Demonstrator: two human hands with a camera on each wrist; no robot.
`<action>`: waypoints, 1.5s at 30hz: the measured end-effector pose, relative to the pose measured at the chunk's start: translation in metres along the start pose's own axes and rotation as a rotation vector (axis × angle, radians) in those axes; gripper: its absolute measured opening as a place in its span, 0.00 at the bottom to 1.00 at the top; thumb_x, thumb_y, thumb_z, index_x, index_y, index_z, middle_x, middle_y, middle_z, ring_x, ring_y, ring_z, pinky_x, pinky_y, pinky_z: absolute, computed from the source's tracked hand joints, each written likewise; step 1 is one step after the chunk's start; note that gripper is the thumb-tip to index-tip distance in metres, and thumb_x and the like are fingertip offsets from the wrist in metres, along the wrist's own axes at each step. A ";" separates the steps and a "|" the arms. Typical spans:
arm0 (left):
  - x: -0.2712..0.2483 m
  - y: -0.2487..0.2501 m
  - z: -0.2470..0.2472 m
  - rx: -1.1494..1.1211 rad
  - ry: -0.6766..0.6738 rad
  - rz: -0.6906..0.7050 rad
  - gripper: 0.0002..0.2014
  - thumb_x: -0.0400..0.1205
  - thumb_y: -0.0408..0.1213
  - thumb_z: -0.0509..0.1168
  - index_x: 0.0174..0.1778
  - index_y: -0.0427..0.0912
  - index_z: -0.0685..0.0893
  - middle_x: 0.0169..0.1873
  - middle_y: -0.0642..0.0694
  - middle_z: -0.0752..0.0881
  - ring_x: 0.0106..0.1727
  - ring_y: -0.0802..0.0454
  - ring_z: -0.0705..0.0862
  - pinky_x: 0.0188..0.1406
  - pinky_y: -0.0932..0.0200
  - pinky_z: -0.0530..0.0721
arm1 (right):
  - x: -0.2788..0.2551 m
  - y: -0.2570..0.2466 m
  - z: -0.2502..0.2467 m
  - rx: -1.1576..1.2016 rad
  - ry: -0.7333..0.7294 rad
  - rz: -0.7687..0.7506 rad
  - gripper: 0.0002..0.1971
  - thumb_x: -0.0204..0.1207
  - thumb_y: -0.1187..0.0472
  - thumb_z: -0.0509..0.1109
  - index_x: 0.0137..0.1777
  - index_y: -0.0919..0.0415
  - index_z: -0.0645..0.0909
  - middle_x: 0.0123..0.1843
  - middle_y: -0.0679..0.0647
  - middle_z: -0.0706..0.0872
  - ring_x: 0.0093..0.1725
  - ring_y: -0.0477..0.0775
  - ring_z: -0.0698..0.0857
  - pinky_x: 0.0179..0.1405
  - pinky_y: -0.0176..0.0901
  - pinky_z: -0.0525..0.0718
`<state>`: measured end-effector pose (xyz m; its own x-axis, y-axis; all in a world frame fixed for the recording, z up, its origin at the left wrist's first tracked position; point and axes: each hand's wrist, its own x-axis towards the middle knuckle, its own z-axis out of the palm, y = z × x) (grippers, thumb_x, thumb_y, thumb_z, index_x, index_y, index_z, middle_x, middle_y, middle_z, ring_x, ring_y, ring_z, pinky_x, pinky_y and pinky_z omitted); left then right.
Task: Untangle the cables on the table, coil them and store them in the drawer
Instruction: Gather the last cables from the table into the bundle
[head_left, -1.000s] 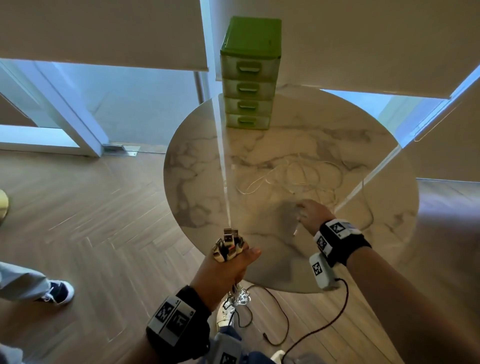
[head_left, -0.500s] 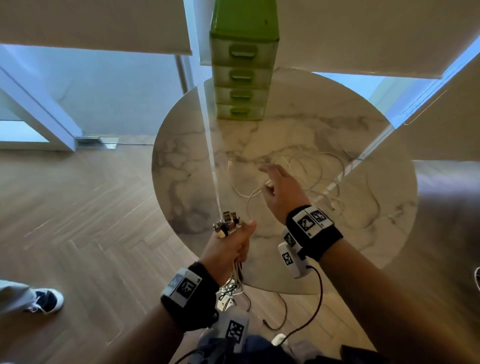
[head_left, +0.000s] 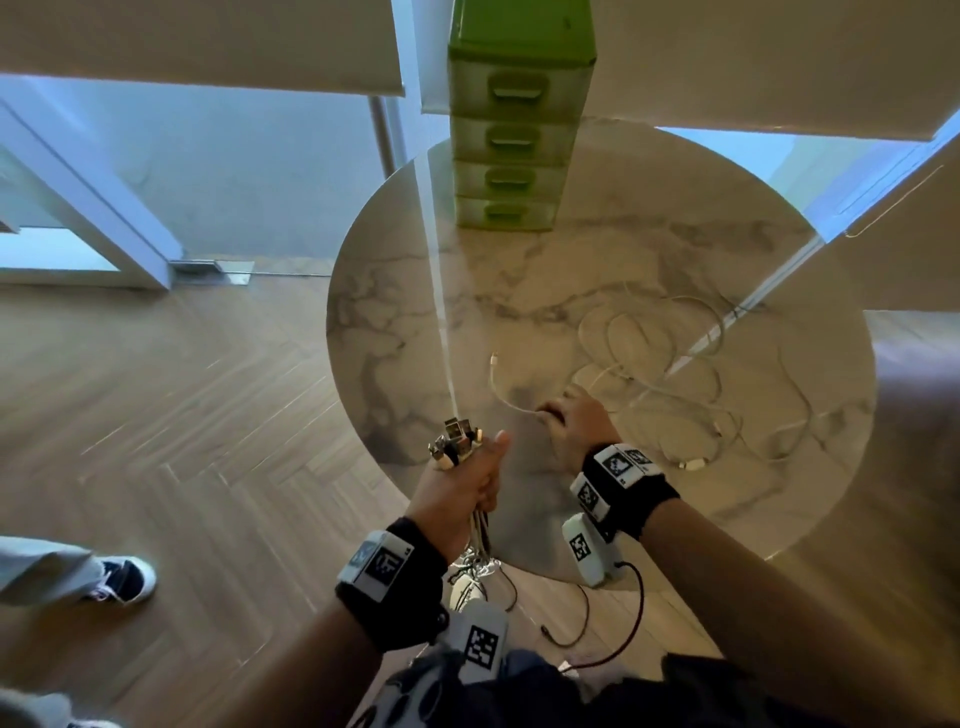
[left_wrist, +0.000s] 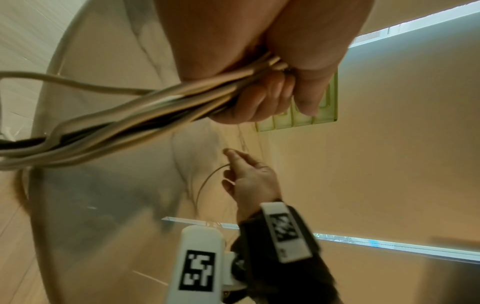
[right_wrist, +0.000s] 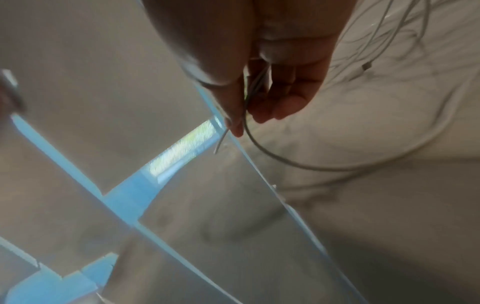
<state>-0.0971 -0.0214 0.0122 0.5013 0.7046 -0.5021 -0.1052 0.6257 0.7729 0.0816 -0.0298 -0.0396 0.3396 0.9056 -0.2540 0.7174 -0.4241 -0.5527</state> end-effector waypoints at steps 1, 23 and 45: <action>0.002 -0.001 0.002 -0.005 0.021 0.004 0.15 0.82 0.36 0.64 0.29 0.45 0.71 0.21 0.51 0.66 0.20 0.58 0.63 0.19 0.67 0.62 | -0.006 -0.004 -0.007 0.073 0.063 -0.016 0.10 0.77 0.62 0.68 0.52 0.65 0.87 0.44 0.58 0.77 0.50 0.58 0.81 0.46 0.35 0.71; -0.030 -0.030 0.056 0.061 0.023 0.148 0.16 0.68 0.22 0.75 0.24 0.47 0.80 0.18 0.53 0.72 0.19 0.58 0.67 0.17 0.66 0.64 | -0.128 0.051 -0.057 0.568 0.267 0.096 0.10 0.75 0.64 0.70 0.49 0.46 0.79 0.55 0.38 0.82 0.54 0.38 0.82 0.46 0.29 0.81; -0.034 -0.071 0.114 0.157 -0.070 -0.171 0.14 0.83 0.46 0.63 0.52 0.38 0.84 0.50 0.46 0.91 0.30 0.56 0.77 0.15 0.69 0.64 | -0.201 0.060 -0.058 0.305 -0.092 -0.035 0.16 0.79 0.72 0.56 0.54 0.55 0.82 0.41 0.50 0.82 0.41 0.48 0.79 0.44 0.31 0.75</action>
<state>-0.0089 -0.1278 0.0180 0.5593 0.5645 -0.6071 0.1187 0.6702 0.7326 0.0913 -0.2375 0.0247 0.2517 0.9222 -0.2935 0.5075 -0.3839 -0.7714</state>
